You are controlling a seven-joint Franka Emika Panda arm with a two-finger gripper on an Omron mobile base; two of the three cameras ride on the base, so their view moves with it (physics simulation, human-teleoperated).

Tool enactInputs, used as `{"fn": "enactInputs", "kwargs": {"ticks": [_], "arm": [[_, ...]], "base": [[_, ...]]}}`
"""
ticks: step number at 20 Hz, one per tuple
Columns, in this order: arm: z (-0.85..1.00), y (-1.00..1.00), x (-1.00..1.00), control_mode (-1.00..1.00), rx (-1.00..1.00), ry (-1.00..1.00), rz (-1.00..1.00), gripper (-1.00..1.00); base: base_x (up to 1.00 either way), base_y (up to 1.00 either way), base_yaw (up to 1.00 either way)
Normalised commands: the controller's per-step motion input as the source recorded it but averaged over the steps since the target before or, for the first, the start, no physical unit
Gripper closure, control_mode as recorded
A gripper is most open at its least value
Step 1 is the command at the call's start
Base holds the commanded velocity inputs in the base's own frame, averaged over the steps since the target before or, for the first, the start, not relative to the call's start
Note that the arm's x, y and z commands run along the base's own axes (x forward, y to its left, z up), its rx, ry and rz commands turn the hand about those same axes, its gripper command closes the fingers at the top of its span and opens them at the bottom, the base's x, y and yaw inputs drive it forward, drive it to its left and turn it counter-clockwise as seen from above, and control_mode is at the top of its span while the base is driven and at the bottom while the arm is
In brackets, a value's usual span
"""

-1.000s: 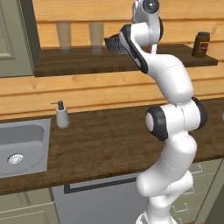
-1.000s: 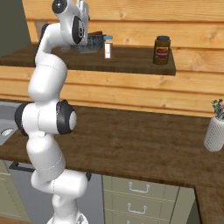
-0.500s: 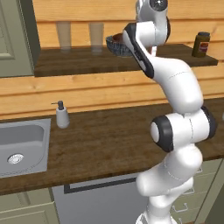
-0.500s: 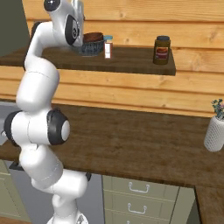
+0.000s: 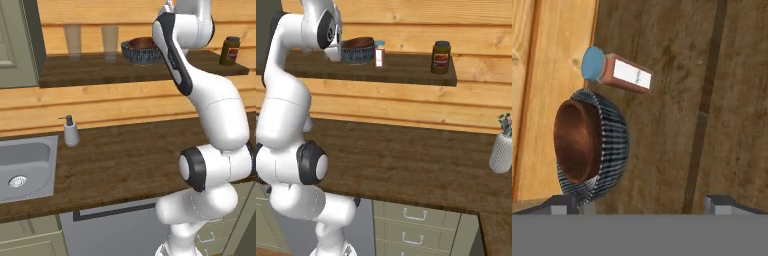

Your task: Pick up the bowls on the counter and stack them on top of one another in the open cabinet. Place the smaller bowl on top of the larger bowl.

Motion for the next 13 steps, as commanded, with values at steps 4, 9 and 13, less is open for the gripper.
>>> {"fn": "enactInputs", "kwargs": {"ticks": [4,9,13], "arm": [[-0.74,0.00,-0.79,-1.00,-0.14,0.30,0.42,-1.00],[-0.66,0.00,-0.76,-1.00,-0.23,0.20,0.42,-1.00],[-0.33,0.00,-0.61,-1.00,-0.32,0.11,0.23,-1.00]], "base": [[0.00,0.00,0.00],[0.00,0.00,0.00],[0.00,0.00,0.00]]}}
